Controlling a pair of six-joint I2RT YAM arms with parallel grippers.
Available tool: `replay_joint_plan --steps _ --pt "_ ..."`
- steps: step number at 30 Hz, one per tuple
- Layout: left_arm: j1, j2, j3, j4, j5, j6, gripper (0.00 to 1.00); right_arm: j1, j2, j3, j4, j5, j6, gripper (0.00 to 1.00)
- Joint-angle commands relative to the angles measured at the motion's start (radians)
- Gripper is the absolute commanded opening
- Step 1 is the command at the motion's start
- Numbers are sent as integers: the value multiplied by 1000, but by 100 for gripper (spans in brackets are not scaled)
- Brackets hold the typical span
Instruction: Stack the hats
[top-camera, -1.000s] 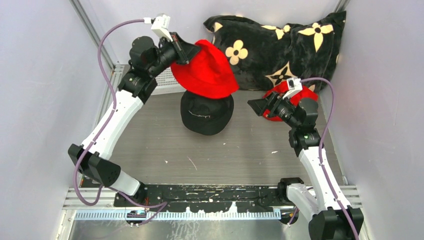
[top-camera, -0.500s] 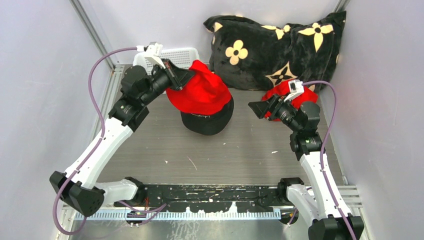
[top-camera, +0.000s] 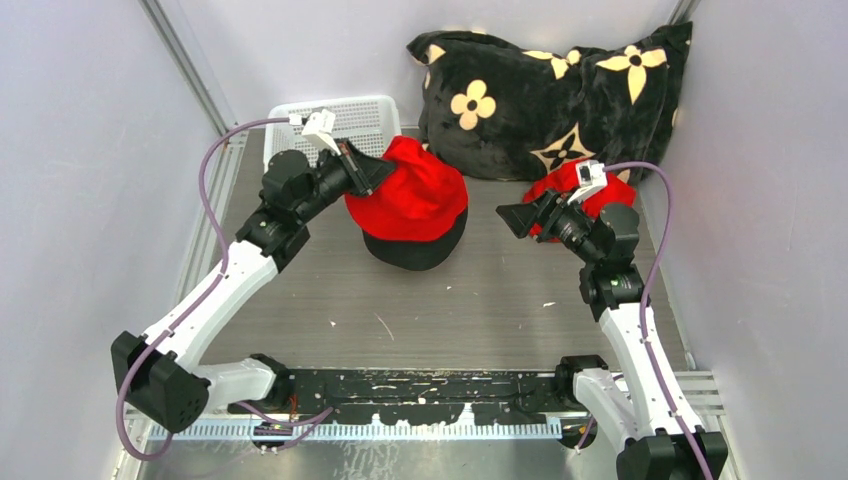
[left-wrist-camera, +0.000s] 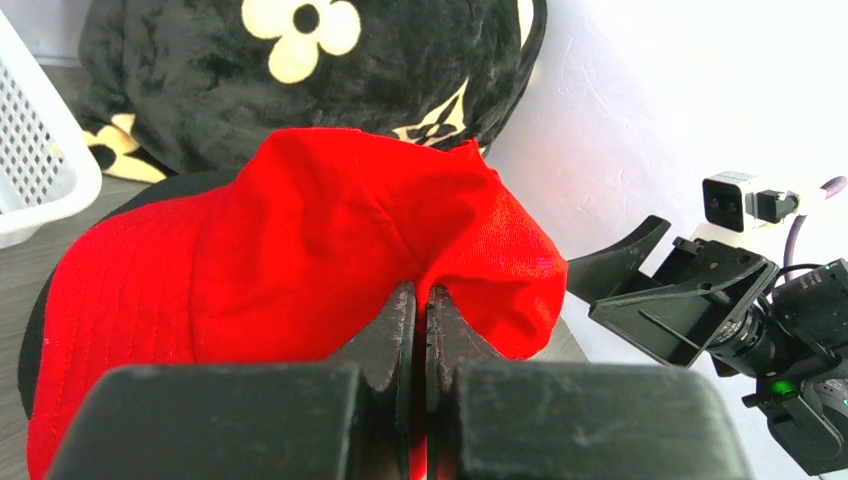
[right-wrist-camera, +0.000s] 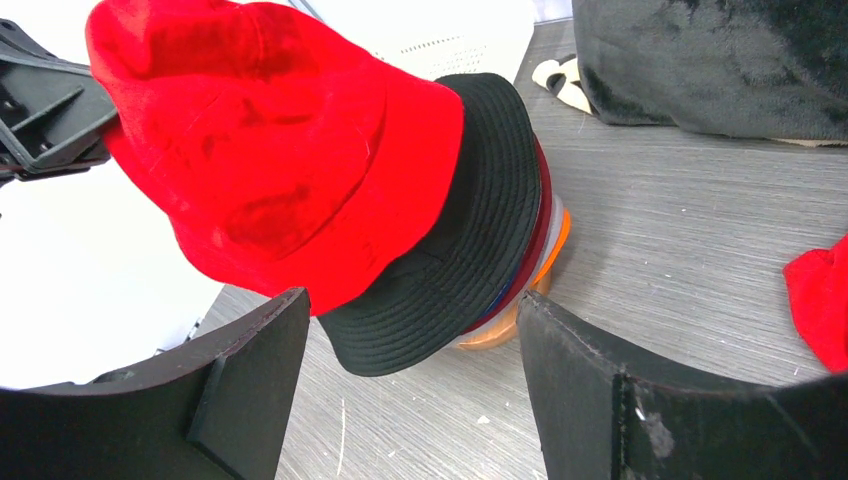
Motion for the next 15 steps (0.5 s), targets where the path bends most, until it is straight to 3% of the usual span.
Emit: replay_joint_plan --steps 1,6,10,15 --pt "-5 -1 -30 122 25 -34 0 4 3 7 49 -20 21 80" --pt "-11 -4 -86 135 49 -61 14 3 43 -1 128 -71 80 80" --pt "-11 -56 -127 40 -5 -16 52 4 85 -12 199 -101 122 80" --pt "-11 -145 -126 -129 -152 76 80 3 123 -23 238 -114 140 80"
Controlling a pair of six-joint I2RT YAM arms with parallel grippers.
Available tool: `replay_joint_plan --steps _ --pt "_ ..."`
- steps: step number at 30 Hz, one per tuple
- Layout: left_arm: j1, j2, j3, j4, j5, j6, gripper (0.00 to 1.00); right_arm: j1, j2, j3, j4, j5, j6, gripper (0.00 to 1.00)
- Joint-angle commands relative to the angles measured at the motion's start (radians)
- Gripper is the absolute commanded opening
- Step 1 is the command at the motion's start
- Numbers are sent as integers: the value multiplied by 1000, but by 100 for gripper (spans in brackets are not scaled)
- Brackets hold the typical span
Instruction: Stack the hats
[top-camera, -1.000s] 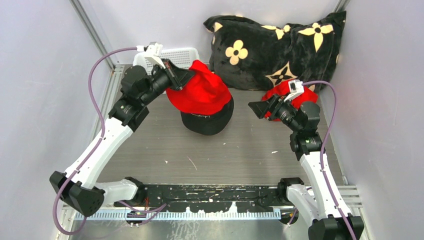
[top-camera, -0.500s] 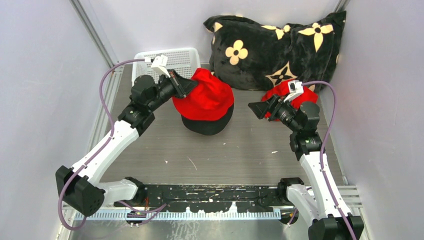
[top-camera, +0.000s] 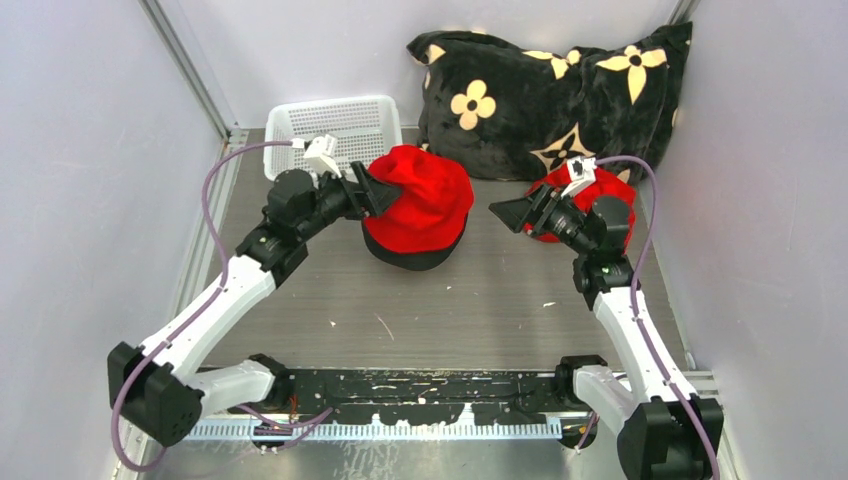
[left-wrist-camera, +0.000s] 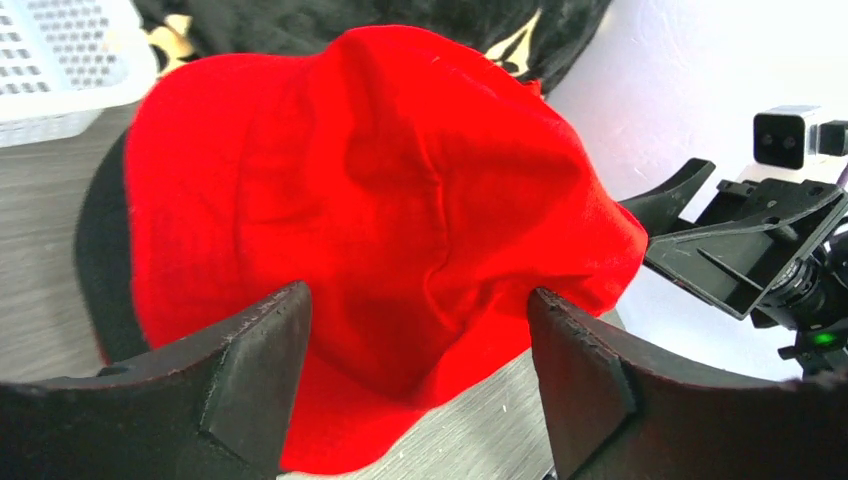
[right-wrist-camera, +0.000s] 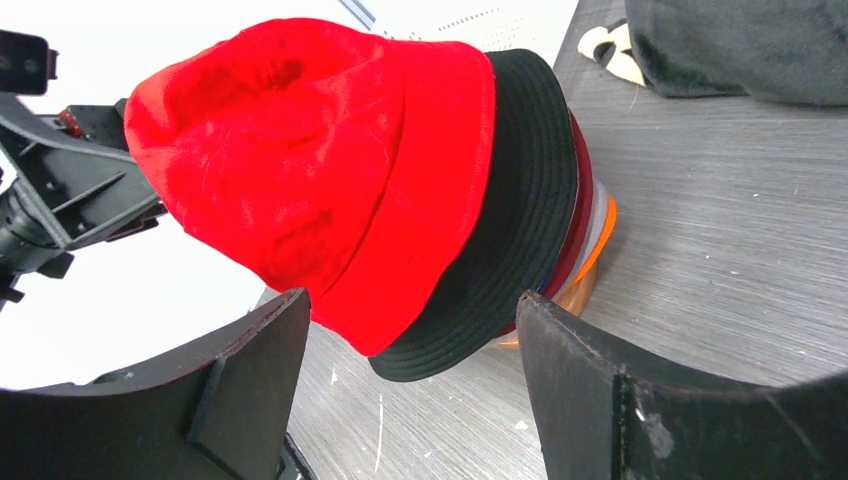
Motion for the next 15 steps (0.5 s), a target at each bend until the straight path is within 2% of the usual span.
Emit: replay_joint_plan --steps 1,5,7,9,11,15 --pt "-4 -128 21 -126 -167 99 83 3 22 0 116 -41 42 80" --pt "6 -186 63 -213 -330 135 90 4 55 -1 183 -81 90 80" --pt "34 -195 66 -220 -353 122 92 4 79 0 237 -107 124 80" --pt "93 -181 52 -193 -282 70 92 3 109 -4 303 -135 163 80" --pt "165 -156 8 -115 -151 -34 91 4 141 -11 373 -166 211 80" --pt "287 -108 -153 175 33 -189 88 3 198 -31 505 -211 272 80"
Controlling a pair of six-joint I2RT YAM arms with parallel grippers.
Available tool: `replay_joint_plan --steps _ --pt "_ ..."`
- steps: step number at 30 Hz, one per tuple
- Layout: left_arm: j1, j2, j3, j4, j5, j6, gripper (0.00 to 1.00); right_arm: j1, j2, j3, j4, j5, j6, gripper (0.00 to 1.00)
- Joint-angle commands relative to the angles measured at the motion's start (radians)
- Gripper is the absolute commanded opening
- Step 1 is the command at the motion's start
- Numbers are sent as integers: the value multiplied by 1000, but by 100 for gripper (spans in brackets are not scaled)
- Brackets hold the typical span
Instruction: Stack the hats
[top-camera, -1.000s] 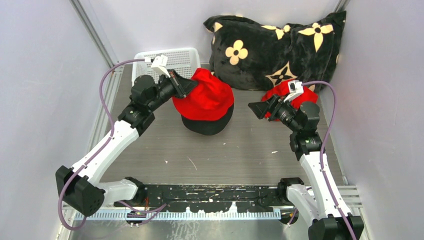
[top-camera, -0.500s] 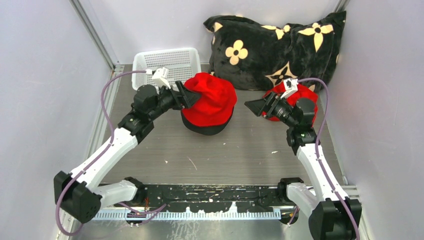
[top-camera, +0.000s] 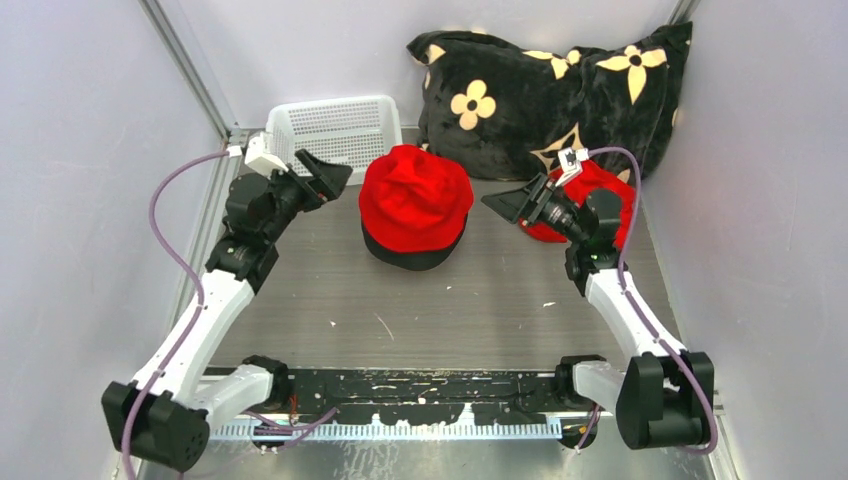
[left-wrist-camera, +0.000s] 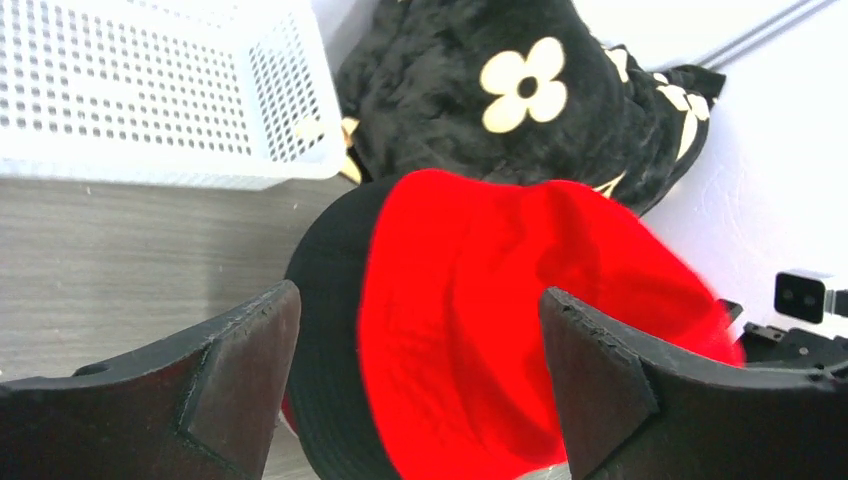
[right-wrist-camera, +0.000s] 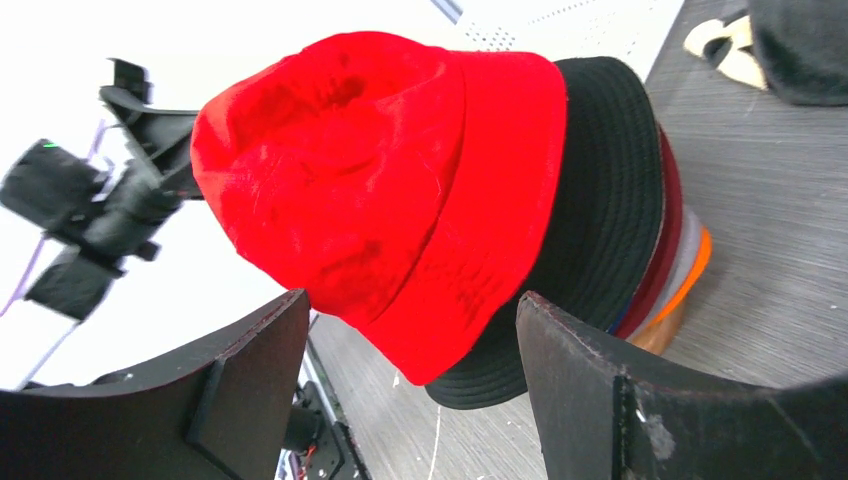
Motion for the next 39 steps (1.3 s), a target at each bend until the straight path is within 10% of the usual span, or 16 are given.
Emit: replay_joint_plan --steps 1,12,39 --pt "111 52 -157 300 211 -198 88 4 44 -20 230 -83 98 80" --pt "227 297 -284 893 480 -440 79 4 180 -86 459 -114 217 80" --pt "222 651 -209 1328 712 -734 65 6 353 -69 638 -124 296 80"
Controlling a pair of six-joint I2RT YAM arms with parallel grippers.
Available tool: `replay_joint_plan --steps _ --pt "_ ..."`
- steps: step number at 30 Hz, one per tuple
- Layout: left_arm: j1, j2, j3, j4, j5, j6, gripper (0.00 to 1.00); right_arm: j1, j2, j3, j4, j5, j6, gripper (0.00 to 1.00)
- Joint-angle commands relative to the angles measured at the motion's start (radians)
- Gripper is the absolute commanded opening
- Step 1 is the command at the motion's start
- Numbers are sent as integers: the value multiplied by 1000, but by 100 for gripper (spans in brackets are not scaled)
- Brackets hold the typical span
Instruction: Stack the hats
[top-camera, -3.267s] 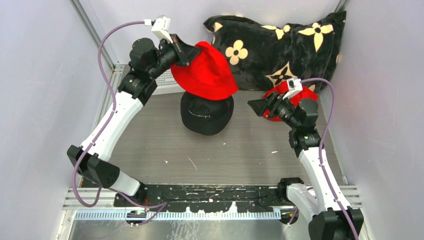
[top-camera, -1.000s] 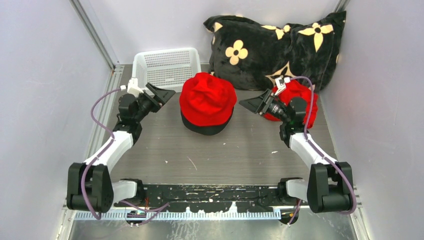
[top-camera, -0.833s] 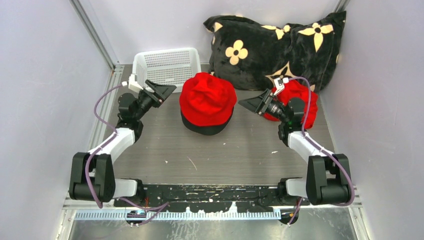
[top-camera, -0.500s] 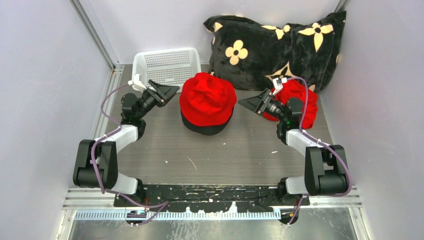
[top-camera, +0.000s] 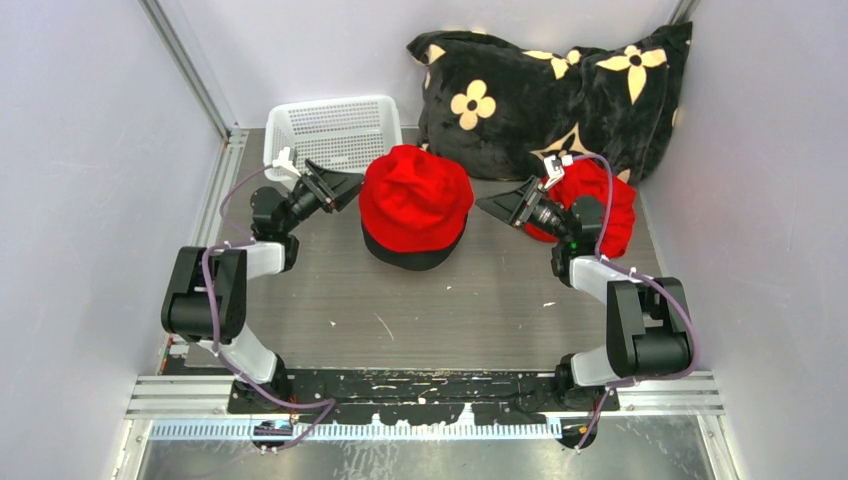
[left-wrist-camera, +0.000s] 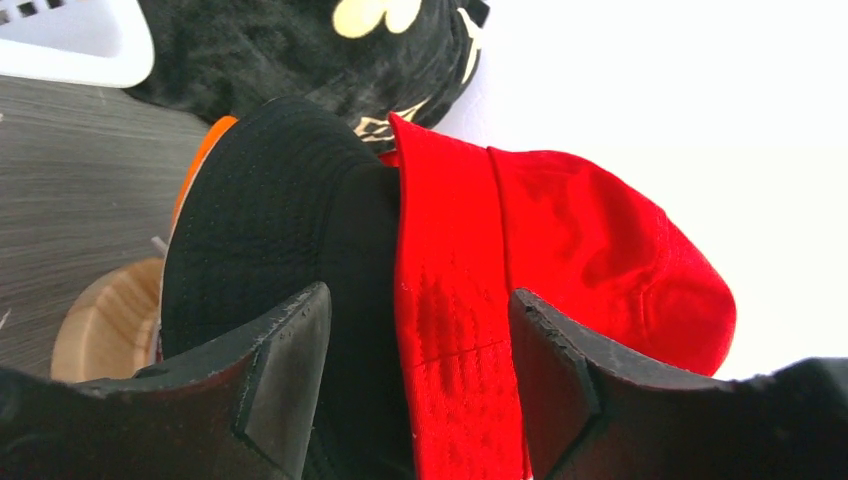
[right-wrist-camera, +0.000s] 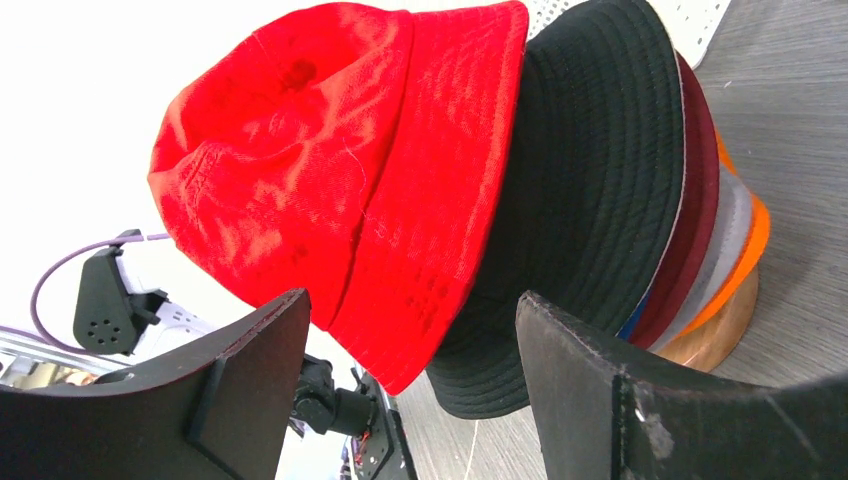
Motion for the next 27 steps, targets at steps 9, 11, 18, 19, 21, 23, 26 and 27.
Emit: replay_joint_plan --steps 9,11,18,19,21,23,26,27 --pt "-28 66 65 239 89 -113 56 5 16 21 95 -4 9 80" --pt "-33 71 66 241 90 -113 54 6 19 20 101 -2 13 80" --pt "-36 80 62 247 82 -118 26 6 28 18 115 1 21 80" --pt "-36 81 62 246 80 -119 23 6 30 18 120 2 23 79" --pt "-35 82 60 245 74 -119 20 5 36 18 137 3 32 79" --pt "-36 84 52 244 68 -117 16 5 45 17 151 3 42 79" --pt "-36 91 43 243 54 -112 4 7 69 16 188 2 60 79" --pt "-36 94 39 238 51 -111 0 10 81 17 200 0 66 80"
